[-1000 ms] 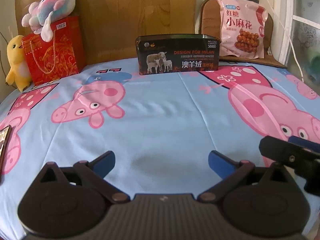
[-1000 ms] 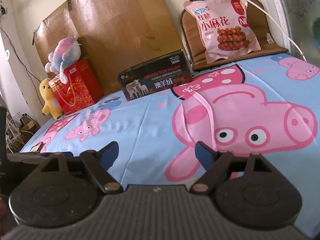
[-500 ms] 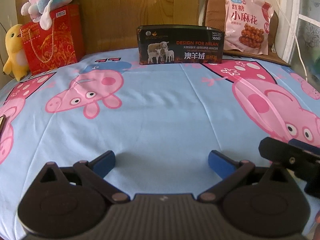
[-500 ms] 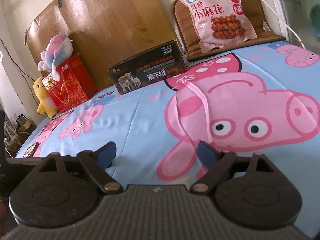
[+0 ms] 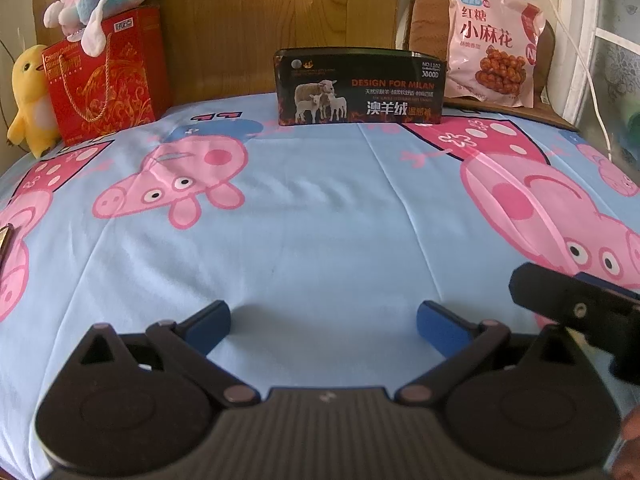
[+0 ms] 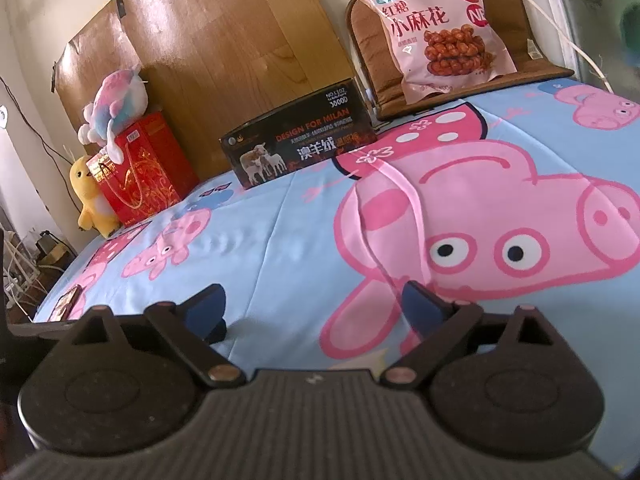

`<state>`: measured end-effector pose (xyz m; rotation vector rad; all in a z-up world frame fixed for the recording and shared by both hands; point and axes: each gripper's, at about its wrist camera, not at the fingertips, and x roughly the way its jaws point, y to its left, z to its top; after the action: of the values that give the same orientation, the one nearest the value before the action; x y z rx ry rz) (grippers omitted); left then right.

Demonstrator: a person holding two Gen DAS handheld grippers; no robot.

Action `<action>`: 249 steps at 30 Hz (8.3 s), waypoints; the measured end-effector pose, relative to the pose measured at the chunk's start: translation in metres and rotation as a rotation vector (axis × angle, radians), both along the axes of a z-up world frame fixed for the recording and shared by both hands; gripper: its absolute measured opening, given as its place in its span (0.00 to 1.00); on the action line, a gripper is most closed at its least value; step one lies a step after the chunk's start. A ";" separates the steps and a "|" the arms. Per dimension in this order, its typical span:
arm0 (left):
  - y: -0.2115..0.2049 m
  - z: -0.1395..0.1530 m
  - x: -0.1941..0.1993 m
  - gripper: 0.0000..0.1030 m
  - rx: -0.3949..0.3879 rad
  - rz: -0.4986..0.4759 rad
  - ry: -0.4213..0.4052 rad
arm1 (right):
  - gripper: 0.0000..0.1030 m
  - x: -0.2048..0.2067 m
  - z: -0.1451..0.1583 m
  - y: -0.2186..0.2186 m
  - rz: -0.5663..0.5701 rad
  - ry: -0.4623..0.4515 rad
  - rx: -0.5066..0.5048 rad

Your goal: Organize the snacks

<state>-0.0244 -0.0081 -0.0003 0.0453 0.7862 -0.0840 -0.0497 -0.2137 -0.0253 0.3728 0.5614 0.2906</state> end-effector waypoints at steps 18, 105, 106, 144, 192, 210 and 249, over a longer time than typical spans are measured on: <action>0.000 0.002 0.000 1.00 0.000 0.012 0.036 | 1.00 0.003 0.001 -0.007 0.017 0.032 0.045; 0.014 0.001 -0.030 1.00 -0.002 0.066 0.011 | 1.00 -0.028 0.007 -0.003 -0.050 -0.006 -0.081; 0.014 0.001 -0.030 1.00 -0.002 0.066 0.011 | 1.00 -0.029 0.007 -0.003 -0.052 -0.005 -0.080; -0.016 0.019 0.011 1.00 0.112 0.130 -0.022 | 1.00 0.018 0.026 -0.022 -0.010 -0.080 -0.076; -0.020 0.001 0.041 1.00 0.007 0.027 0.011 | 1.00 0.048 0.006 -0.056 -0.263 -0.044 -0.174; -0.022 0.000 0.036 1.00 0.003 0.055 -0.019 | 1.00 0.008 -0.005 -0.012 -0.130 -0.009 -0.242; -0.024 0.000 0.027 1.00 0.005 0.090 -0.036 | 1.00 0.004 -0.013 -0.004 -0.117 -0.083 -0.320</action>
<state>0.0030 -0.0322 -0.0007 0.0161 0.7513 0.0037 -0.0456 -0.2178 -0.0381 0.0834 0.4927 0.0996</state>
